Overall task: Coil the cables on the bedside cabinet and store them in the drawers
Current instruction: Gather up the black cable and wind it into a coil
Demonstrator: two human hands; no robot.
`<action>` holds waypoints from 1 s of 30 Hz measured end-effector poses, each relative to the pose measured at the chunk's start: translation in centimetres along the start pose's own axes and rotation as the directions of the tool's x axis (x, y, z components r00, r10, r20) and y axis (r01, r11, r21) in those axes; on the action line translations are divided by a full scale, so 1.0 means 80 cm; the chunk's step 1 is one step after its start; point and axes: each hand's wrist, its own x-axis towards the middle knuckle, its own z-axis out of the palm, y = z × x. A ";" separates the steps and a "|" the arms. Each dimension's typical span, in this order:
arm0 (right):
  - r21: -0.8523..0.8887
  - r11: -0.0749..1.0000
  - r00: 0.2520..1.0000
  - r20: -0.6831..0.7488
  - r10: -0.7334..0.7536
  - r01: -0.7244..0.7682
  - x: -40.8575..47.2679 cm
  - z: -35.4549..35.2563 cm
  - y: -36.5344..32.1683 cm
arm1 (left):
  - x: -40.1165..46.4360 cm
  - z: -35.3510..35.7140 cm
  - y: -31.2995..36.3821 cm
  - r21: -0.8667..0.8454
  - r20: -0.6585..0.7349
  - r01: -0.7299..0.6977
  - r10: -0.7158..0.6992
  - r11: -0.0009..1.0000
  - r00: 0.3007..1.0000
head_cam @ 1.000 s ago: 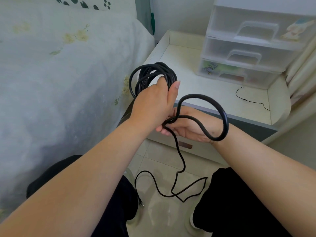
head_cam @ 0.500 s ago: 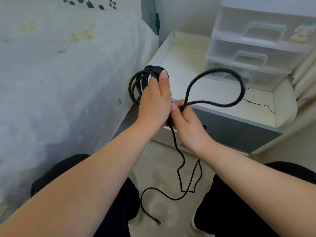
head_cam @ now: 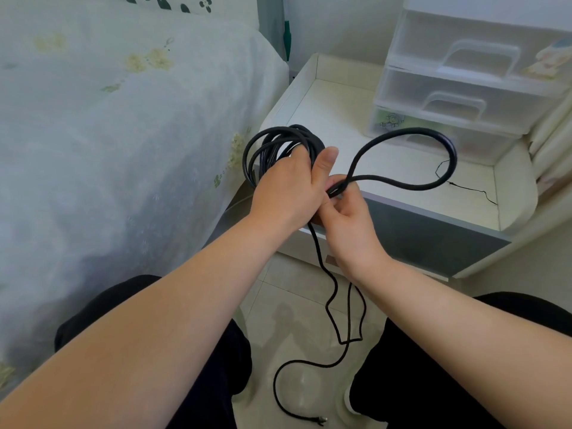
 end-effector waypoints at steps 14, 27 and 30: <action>-0.002 0.980 0.973 -0.120 0.199 -0.201 0.025 -0.016 -0.013 | 0.008 0.004 -0.019 0.052 0.305 -0.048 0.030 0.997 0.952; 0.243 0.928 0.908 -0.246 0.339 -0.281 0.075 -0.080 -0.028 | -0.008 -0.018 -0.009 -0.376 0.760 0.348 0.071 0.859 0.646; 0.178 0.943 0.911 -0.261 0.320 -0.281 0.086 -0.102 -0.039 | -0.006 -0.031 -0.003 -0.421 0.766 0.374 0.103 0.826 0.635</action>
